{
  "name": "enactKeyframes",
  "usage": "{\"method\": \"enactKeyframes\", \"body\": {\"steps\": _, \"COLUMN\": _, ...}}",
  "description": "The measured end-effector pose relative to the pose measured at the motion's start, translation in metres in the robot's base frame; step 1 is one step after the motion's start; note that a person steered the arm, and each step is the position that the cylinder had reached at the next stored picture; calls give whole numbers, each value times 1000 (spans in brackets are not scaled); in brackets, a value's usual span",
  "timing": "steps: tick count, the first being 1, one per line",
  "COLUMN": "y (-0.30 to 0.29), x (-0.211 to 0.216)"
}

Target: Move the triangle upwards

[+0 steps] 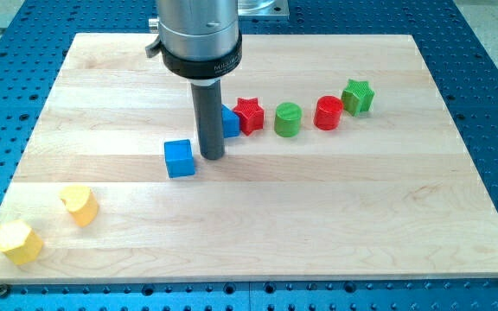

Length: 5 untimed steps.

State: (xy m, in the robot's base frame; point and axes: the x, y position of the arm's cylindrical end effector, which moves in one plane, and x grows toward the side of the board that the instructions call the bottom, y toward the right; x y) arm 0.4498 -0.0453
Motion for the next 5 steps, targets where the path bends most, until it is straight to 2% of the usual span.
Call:
{"method": "enactKeyframes", "body": {"steps": 1, "y": 7, "x": -9}}
{"method": "enactKeyframes", "body": {"steps": 5, "y": -15, "x": -99}}
